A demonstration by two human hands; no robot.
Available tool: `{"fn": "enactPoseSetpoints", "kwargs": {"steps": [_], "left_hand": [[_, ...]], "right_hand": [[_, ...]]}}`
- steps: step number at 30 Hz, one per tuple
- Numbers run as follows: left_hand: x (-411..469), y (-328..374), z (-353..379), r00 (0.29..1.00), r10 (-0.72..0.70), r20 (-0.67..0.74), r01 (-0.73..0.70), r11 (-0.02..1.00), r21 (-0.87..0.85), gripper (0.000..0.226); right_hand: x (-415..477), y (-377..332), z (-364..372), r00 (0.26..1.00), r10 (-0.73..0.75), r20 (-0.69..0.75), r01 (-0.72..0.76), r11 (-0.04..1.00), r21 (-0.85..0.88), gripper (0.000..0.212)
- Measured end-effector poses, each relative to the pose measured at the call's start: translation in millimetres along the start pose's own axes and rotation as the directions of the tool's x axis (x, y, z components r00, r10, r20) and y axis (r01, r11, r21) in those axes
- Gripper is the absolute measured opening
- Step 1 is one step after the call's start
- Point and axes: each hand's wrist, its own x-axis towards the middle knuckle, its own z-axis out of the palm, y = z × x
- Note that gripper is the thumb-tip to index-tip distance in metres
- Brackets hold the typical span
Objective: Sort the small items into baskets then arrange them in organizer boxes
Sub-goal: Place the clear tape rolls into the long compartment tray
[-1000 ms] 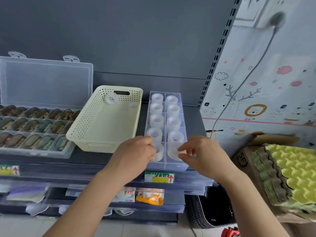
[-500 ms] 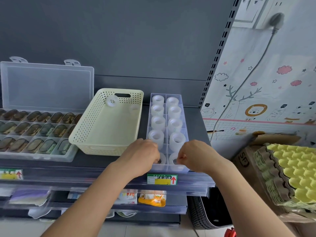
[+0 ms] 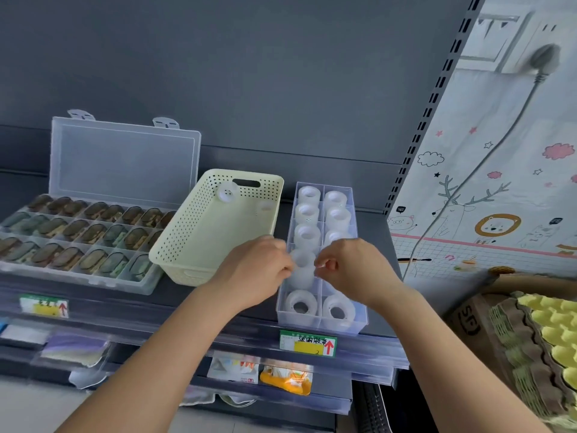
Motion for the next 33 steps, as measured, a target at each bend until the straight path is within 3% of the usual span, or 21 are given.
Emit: {"fn": "enactPoseSetpoints", "kwargs": {"steps": [5,11,16,20,23,27,29,33], "left_hand": [[15,-48,-22,0.978,-0.197,-0.068,0.203,0.974,0.103,0.023],[49,-121,-9,0.905,-0.417,0.085,0.396,0.898,0.193,0.015],[79,-163,9,0.89,-0.448,0.084,0.431,0.887,0.166,0.03],[95,-181,25,0.891,-0.44,0.114,0.435,0.898,0.068,0.035],[104,-188,35,0.861,-0.494,0.124,0.503,0.862,-0.061,0.017],[116,-184,35,0.832,-0.545,0.098,0.552,0.801,-0.233,0.014],[118,-178,32,0.846,-0.529,0.06,0.529,0.822,-0.21,0.01],[114,-167,30,0.877,-0.48,-0.008,0.478,0.875,-0.084,0.029]], "right_hand": [[50,-24,4,0.992,-0.088,-0.091,0.09,0.996,0.023,0.021],[129,-50,18,0.99,-0.124,-0.069,0.113,0.984,-0.138,0.036],[184,-57,36,0.996,-0.042,0.083,0.072,0.916,-0.395,0.036],[204,-58,44,0.993,0.017,0.119,0.054,0.824,-0.564,0.021],[212,-58,47,0.994,0.046,0.103,0.023,0.81,-0.586,0.006],[216,-58,49,0.996,0.04,0.075,0.011,0.82,-0.573,0.011],[216,-58,51,0.998,0.028,0.059,0.011,0.825,-0.564,0.01],[211,-54,54,1.0,-0.019,0.008,0.021,0.875,-0.483,0.013]]}}
